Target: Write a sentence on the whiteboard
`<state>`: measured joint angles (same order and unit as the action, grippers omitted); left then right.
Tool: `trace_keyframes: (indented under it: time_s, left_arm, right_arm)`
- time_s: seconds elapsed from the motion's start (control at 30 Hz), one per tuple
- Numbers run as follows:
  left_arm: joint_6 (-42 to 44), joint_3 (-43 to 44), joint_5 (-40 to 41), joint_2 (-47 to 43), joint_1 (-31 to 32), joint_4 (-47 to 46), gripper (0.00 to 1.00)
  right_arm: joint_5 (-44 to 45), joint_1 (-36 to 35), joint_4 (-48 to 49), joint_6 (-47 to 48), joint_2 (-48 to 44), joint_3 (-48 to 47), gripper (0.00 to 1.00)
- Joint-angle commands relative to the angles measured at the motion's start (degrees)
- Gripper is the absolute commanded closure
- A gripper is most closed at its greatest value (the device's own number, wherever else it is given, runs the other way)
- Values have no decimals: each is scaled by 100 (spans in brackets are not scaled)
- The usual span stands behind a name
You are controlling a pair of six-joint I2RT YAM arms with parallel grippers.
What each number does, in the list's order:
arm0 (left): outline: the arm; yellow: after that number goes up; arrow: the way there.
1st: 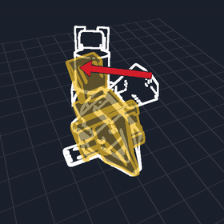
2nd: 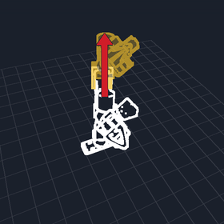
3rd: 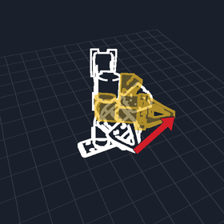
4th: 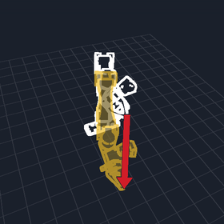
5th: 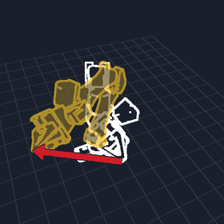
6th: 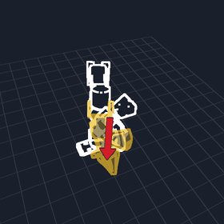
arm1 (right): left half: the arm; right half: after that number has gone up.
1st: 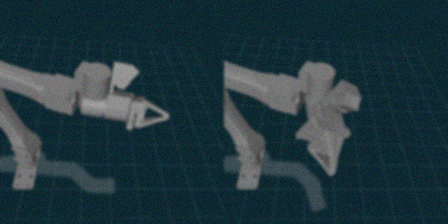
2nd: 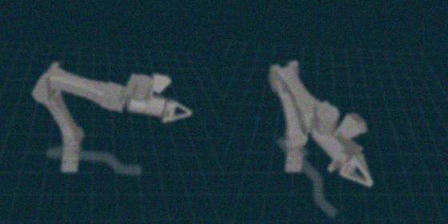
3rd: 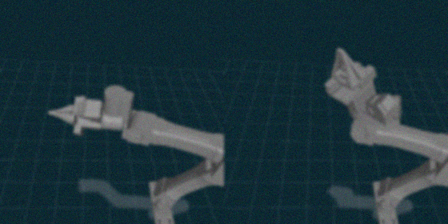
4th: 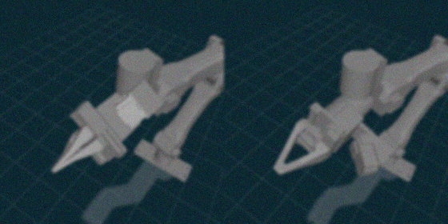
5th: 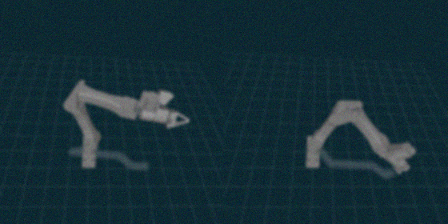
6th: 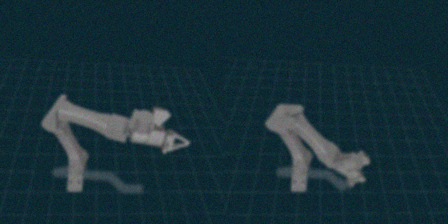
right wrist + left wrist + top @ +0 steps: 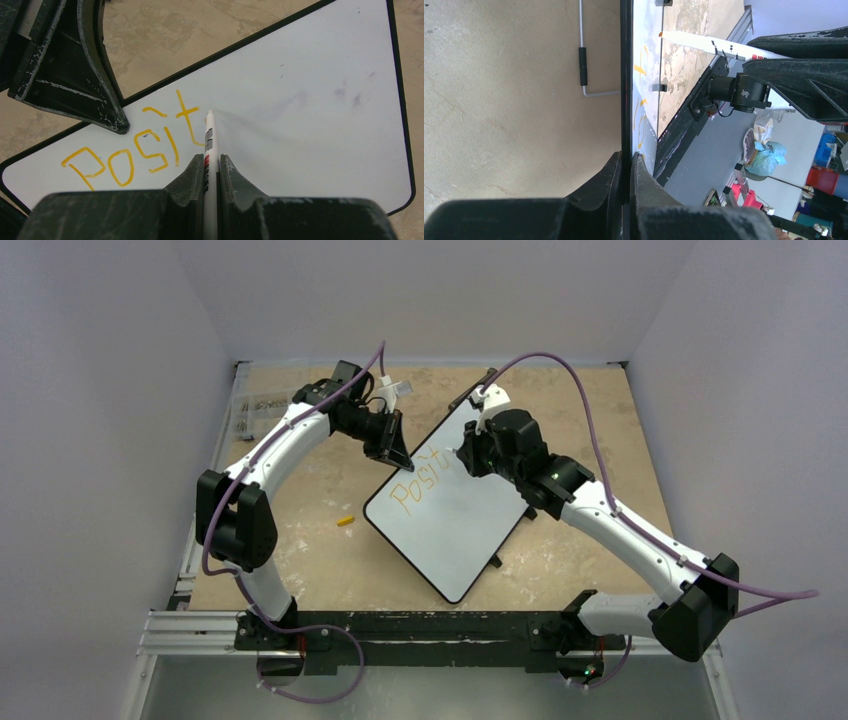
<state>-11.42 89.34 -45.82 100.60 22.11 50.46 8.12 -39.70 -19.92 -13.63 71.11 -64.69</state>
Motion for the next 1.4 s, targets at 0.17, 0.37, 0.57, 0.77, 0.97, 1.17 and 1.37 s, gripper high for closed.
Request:
trace_keyframes:
  time_s: [0.17, 0.37, 0.57, 0.77, 0.97, 1.17, 1.37]
  left_arm:
    - [105, -10, 171, -198, 136, 60, 100]
    - [96, -14, 181, -202, 136, 56, 100]
    - [96, -21, 184, -213, 147, 55, 100]
    - [96, -25, 190, -225, 160, 56, 100]
    - [96, -19, 204, -236, 171, 60, 100]
    - [105, -22, 201, -242, 170, 60, 100]
    - [105, -23, 212, -242, 171, 68, 100]
  right_arm:
    - [77, 115, 166, 316, 23, -347, 100]
    - [-170, 288, 245, 373, 142, -448, 100]
    - [-319, 383, 294, 401, 257, -542, 100]
    - [-491, 397, 371, 396, 323, -556, 100]
    - [-580, 402, 414, 364, 384, -543, 100]
    - [-622, 400, 470, 284, 332, -312, 100]
    - [-576, 399, 479, 197, 119, 86, 100]
